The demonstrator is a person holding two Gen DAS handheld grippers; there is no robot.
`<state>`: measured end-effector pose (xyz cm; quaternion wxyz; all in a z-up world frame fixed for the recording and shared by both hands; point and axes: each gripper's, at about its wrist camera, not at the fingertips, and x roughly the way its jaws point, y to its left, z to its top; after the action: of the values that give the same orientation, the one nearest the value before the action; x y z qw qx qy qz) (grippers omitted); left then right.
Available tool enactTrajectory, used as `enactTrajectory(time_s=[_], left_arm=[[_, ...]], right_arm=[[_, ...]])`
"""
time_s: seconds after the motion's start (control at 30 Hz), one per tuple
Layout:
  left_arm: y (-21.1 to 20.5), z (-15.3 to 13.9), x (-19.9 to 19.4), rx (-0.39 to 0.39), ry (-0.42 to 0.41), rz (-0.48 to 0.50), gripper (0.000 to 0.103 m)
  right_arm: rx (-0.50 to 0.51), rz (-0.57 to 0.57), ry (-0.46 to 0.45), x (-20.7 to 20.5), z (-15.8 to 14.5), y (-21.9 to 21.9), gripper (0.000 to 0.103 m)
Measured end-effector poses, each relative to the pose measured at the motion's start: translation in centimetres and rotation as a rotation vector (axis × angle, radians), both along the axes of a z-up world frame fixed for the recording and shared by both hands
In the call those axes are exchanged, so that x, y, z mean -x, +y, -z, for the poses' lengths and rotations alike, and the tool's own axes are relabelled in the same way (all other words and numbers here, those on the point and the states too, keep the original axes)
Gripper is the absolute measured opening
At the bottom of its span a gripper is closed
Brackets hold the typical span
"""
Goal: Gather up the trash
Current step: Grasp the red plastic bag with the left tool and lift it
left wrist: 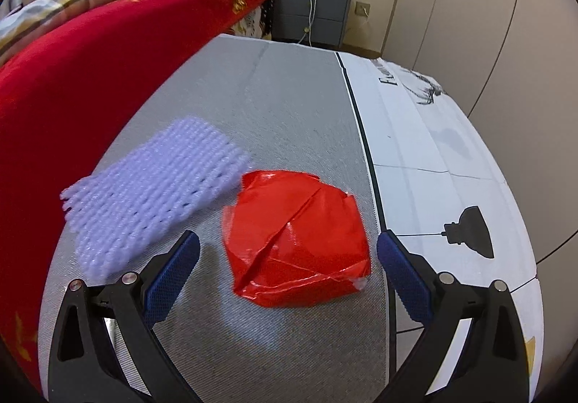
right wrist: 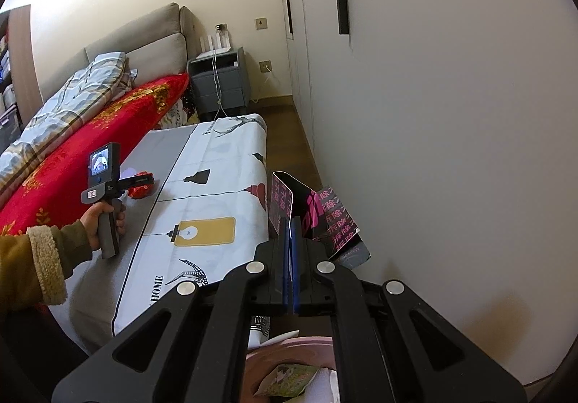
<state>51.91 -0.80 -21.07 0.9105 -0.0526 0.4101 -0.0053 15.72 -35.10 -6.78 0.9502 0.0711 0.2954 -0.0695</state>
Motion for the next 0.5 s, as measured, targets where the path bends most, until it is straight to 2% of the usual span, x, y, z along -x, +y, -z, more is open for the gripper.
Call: enactTrajectory(time_s=[0.1, 0.17, 0.27, 0.37, 0.5], left_arm=[[-0.3, 0.0, -0.3, -0.002, 0.006, 0.012, 0.093], [-0.5, 0.2, -0.5, 0.002, 0.015, 0.023, 0.076], [-0.3, 0.0, -0.2, 0.011, -0.003, 0.02, 0.075], [-0.1, -1.0, 0.8, -0.003, -0.081, 0.006, 0.074], [-0.4, -2.4, 1.8, -0.023, -0.101, 0.038, 0.074]], right_arm=[[0.006, -0.001, 0.005, -0.1, 0.1, 0.1, 0.002], [0.006, -0.003, 0.008, -0.2, 0.1, 0.2, 0.002], [0.014, -0.006, 0.007, 0.0, 0.1, 0.6, 0.002], [0.017, -0.007, 0.005, 0.1, 0.1, 0.8, 0.002], [0.016, -0.008, -0.002, 0.2, -0.1, 0.6, 0.002]])
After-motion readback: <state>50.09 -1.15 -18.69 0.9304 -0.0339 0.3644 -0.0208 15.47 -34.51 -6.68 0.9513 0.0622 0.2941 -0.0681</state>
